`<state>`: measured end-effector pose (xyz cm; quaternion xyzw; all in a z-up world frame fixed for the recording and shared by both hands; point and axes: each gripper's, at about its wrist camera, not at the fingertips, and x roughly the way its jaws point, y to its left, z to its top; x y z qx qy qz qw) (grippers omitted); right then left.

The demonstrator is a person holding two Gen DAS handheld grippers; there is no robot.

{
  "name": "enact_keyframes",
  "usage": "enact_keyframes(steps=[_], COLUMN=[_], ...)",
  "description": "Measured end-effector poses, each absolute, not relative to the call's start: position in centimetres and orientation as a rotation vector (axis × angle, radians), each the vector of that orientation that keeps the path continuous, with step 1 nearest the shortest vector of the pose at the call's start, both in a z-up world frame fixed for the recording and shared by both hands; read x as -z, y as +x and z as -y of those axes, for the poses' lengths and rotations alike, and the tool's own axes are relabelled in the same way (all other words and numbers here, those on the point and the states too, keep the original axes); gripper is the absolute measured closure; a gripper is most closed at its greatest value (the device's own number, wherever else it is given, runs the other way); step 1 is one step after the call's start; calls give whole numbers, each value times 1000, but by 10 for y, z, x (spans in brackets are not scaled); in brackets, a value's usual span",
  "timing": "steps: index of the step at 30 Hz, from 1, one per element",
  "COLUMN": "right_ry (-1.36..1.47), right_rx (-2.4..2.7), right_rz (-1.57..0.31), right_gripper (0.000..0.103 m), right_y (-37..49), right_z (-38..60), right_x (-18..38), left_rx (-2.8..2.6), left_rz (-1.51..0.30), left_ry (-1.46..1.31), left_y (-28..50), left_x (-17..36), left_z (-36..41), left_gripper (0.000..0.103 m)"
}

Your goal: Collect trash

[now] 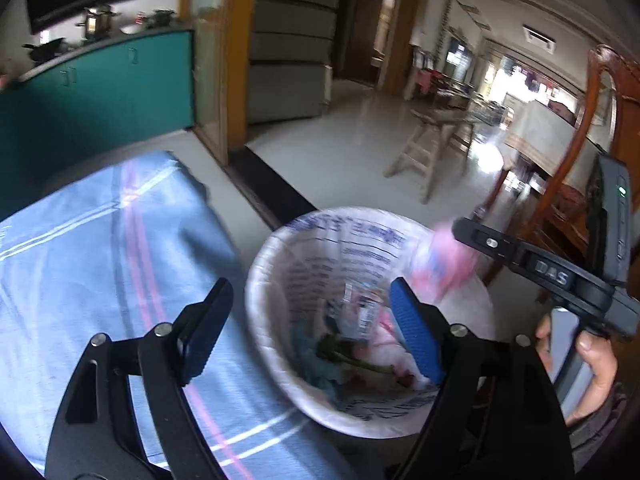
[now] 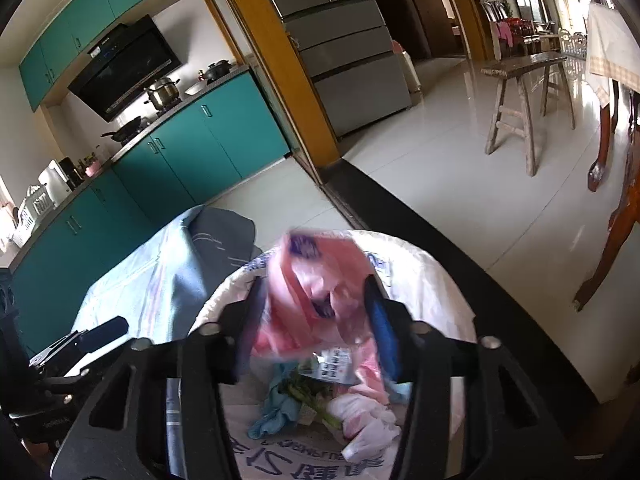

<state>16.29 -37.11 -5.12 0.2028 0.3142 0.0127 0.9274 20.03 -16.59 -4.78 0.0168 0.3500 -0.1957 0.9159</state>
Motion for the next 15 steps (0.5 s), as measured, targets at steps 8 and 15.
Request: enact_keyframes(steps=[8, 15], right_ry=[387, 328], right_rx=[-65, -131], right_rz=[-610, -533], right_gripper=[31, 19], right_y=[167, 173], right_z=[348, 298], right_x=[43, 22], left_rx=[113, -30], left_rz=[-567, -484], left_ry=[44, 80], left_y=[186, 170], left_x=[19, 3], left_z=[102, 51], left_gripper=[11, 4])
